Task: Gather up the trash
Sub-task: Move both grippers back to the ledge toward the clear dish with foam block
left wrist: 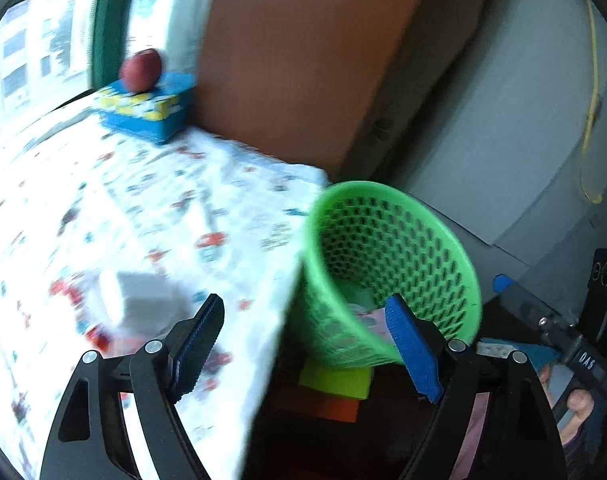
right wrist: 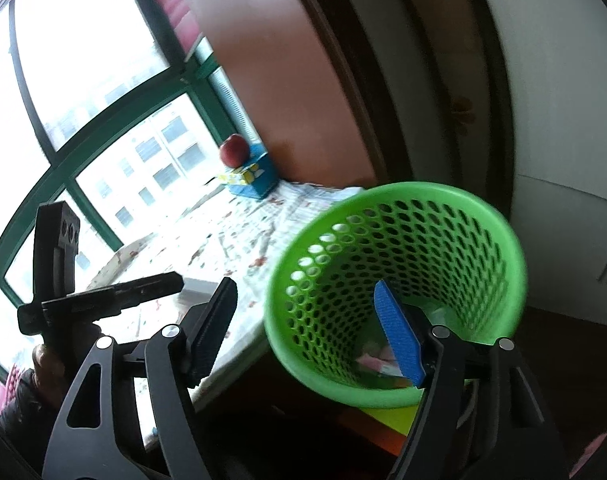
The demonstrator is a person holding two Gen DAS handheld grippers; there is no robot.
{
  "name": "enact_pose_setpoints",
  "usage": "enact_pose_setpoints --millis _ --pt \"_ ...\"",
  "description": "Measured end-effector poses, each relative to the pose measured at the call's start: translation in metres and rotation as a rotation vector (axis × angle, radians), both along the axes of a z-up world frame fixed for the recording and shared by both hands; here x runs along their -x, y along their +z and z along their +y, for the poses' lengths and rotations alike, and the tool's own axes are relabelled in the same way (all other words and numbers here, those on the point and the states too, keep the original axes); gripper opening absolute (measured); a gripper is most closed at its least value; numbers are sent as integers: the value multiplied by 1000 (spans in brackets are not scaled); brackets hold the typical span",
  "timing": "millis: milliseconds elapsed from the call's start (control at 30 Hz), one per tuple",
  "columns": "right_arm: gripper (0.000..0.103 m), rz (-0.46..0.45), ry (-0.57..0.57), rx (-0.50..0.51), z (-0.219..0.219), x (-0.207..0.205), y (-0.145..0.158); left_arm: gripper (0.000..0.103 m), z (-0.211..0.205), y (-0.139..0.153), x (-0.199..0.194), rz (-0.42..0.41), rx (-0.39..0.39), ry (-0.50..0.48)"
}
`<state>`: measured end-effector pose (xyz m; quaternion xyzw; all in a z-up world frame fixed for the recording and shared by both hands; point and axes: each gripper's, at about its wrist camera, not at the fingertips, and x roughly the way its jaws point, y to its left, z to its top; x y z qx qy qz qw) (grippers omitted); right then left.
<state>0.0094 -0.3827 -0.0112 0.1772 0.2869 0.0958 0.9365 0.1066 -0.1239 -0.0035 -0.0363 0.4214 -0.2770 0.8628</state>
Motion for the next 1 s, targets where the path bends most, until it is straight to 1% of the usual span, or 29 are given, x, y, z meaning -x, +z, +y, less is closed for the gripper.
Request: enact_pose_setpoints --millis 333,500,667,867,1000 --pt "72 16 131 6 56 -27 -1 80 107 -21 7 40 -11 208" --pt "72 41 200 4 89 -45 -7 80 146 -31 15 59 -7 286" --pt "72 75 268 6 122 -65 -16 80 175 -39 23 72 5 339" --pt "72 132 333 -17 157 -95 -30 80 198 -46 35 83 12 380" --pt "68 182 362 -56 173 -116 -41 80 207 -52 39 94 20 400"
